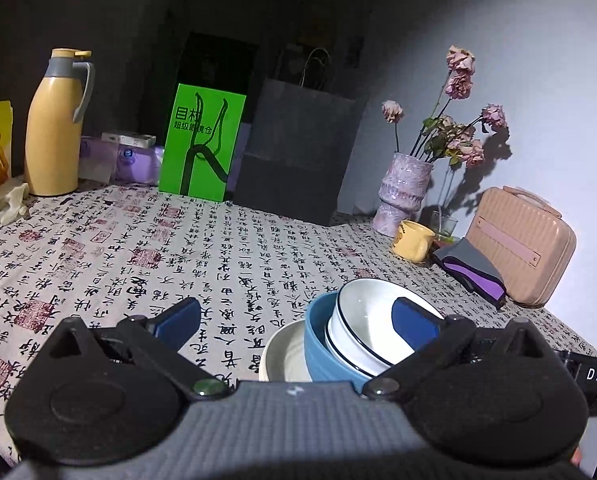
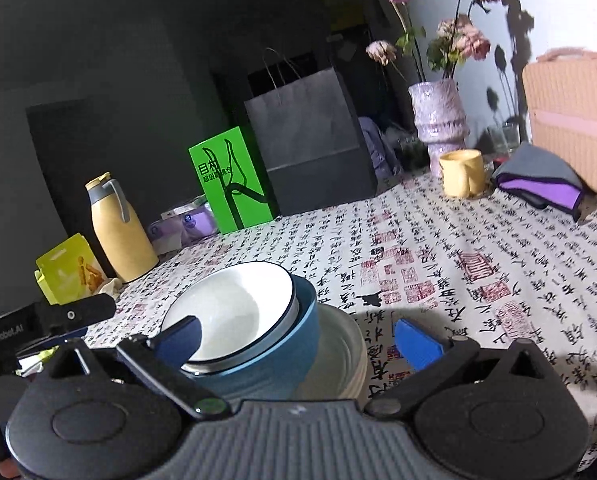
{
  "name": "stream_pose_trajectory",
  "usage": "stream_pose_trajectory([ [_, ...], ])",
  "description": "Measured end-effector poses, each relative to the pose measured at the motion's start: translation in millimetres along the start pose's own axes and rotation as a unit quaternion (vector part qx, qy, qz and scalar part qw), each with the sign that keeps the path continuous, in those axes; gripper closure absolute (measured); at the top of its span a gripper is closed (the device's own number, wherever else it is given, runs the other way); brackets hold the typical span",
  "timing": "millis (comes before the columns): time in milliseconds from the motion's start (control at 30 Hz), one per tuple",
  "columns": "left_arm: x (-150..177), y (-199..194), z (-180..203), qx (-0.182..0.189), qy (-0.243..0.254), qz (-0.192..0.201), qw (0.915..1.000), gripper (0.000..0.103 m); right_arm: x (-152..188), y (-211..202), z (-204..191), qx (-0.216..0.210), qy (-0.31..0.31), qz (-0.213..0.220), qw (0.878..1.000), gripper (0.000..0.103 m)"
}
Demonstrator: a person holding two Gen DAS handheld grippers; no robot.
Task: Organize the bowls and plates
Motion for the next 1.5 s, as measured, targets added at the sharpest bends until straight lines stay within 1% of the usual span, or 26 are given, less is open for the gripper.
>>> stream_pose_trajectory([
  [300,8.2,-30.7,11.8,-0.001,0.030,0.026,0.9992,0.000,6.7,-24.6,-16.1,-0.001,-0.038,0.014,0.999,0.000],
  [533,17.6,-47.7,13.7,-0.003,0.043,0.033,0.9985,0.000,14.2,-40.2,-22.2,0.002,-0.056,0.022,0.998,0.000],
  [833,27.0,-70.2,14.0,-0.001,0.053,0.042,0.9977,0.000,21.6,-57.8,-22.8,0.002,-0.062,0.023,0.998,0.000],
  [1267,41.6,-99.9,12.7,-0.008,0.068,0.046,0.9966,0.000,35.4,-82.0,-26.2,-0.008,-0.075,0.022,0.997,0.000],
  [1500,53.2,-104.4,7.9,-0.007,0.070,0.035,0.9969,0.000,42.5,-83.5,-24.8,-0.005,-0.076,0.015,0.997,0.000],
])
Point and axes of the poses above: each gripper's, at about its wrist camera, not at the fingertips, and y roughly the way its jaws point, z to its right, x to its underside, the point moved 9 cm from there along y, roughly the way its jaws point, and after that the axes turned 10 degrees about z, right-handed, at the moved point
